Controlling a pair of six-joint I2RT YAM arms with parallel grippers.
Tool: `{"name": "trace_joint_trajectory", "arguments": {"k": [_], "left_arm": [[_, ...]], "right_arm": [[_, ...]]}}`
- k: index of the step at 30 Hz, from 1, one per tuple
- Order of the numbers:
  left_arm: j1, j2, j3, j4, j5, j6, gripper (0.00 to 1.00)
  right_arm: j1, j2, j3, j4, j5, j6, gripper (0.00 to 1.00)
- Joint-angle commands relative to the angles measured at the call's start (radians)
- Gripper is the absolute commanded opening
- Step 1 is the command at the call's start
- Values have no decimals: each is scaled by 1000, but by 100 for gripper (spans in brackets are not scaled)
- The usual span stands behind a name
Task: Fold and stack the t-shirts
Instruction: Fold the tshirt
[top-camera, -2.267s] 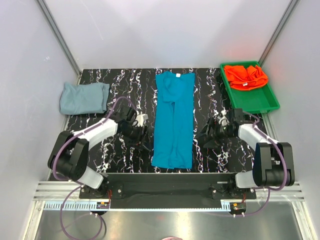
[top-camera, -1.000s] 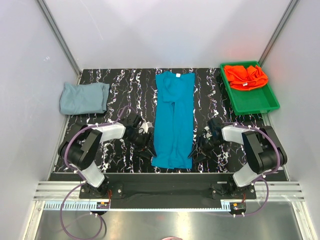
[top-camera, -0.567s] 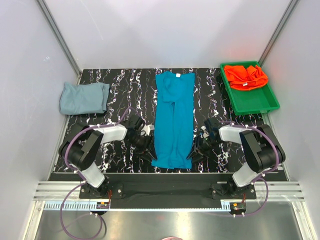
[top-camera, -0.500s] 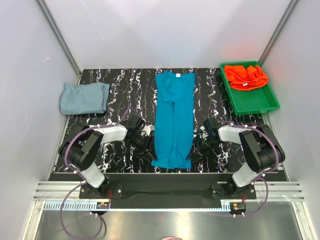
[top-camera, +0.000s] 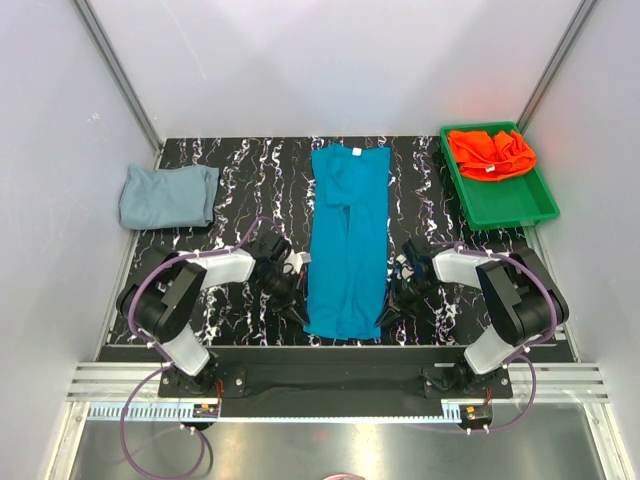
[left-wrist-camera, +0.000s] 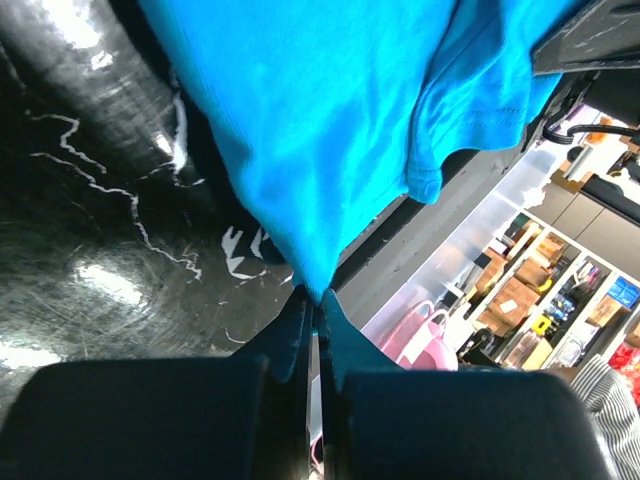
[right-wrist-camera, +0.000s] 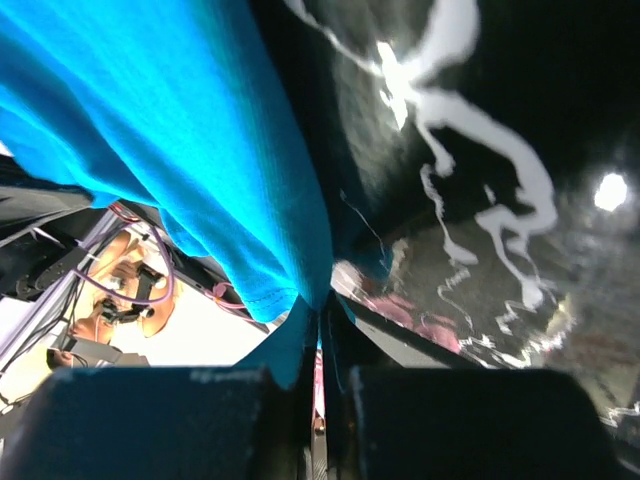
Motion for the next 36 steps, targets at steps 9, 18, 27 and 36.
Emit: {"name": "trace_joint_trajectory", "arguments": {"k": [9, 18, 27, 36], "left_arm": [[-2, 25, 225, -168, 32, 144, 0], [27, 76, 397, -234, 11, 189, 0], [130, 209, 603, -271, -9, 220, 0], [163, 384, 842, -305, -11, 239, 0]], "right_arm": [[5, -114, 172, -127, 67, -97, 0], [-124, -59, 315, -98, 99, -146, 0], [-236, 99, 537, -35, 113, -155, 0], [-258, 243, 666, -10, 99, -169, 0]]}}
